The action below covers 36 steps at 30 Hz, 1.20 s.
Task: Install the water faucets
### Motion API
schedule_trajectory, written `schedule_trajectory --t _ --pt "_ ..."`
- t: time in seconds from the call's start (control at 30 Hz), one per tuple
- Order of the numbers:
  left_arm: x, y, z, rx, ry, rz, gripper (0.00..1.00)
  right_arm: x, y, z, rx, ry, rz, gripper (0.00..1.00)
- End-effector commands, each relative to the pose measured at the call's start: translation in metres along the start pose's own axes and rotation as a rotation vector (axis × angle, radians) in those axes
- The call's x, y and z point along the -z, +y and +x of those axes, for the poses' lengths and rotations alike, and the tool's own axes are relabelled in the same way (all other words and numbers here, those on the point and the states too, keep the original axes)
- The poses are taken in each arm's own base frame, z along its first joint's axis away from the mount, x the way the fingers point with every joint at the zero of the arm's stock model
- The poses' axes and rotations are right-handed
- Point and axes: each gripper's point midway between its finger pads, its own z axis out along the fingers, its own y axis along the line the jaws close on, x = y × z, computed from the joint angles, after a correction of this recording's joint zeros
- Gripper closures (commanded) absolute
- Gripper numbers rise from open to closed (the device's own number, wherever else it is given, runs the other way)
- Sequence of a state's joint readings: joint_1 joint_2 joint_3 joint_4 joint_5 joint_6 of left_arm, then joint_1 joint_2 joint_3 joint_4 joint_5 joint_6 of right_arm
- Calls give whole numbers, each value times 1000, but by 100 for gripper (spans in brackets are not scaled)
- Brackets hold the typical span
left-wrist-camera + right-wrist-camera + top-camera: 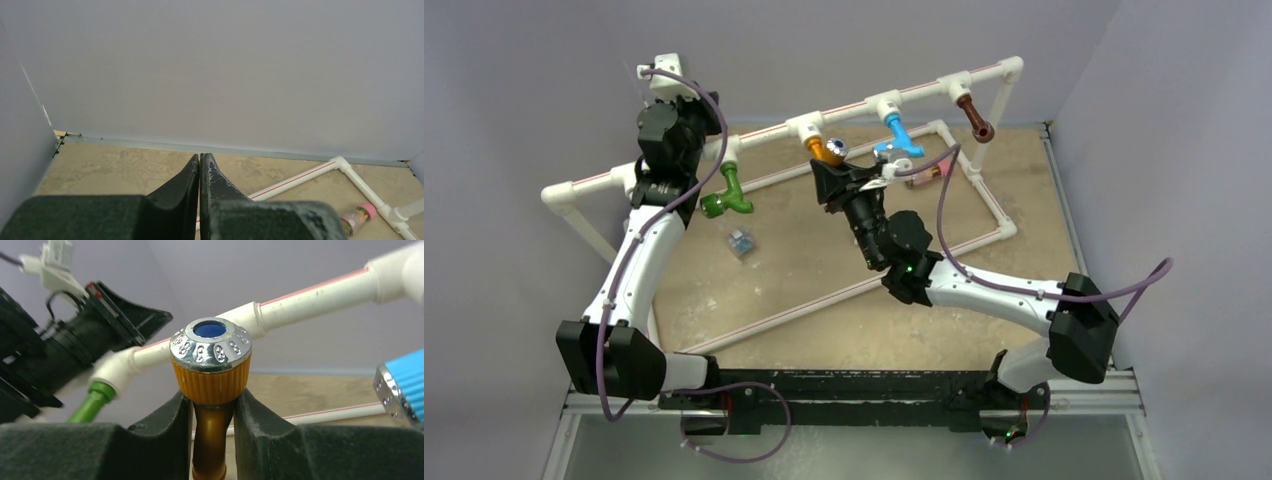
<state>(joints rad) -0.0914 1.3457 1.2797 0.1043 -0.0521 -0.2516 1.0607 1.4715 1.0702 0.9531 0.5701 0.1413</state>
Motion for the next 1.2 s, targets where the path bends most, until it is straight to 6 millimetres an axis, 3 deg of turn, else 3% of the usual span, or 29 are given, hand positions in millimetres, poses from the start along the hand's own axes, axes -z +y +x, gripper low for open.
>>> schedule_trajectory --t 0.0,0.23,0.43,0.67,0.8,0.93,1.17 --pt "13 25 130 -4 399 -67 100 18 46 -61 -672 -117 -169 100" --pt "13 24 130 0 400 -62 100 26 28 -70 -1173 -145 -200 100" --pt "13 23 131 0 401 -60 100 14 12 -66 -1373 -81 -195 100" --pt "13 23 130 -1 401 -60 100 14 15 -76 -1307 -86 -233 98" --pt "13 23 132 -1 406 -60 100 16 18 -79 -1218 -74 -239 69" --pt "13 23 132 -1 407 -60 100 13 22 -79 -1042 -48 -223 49" --pt "12 24 133 1 410 -59 100 3 26 -79 -805 -11 -199 33"
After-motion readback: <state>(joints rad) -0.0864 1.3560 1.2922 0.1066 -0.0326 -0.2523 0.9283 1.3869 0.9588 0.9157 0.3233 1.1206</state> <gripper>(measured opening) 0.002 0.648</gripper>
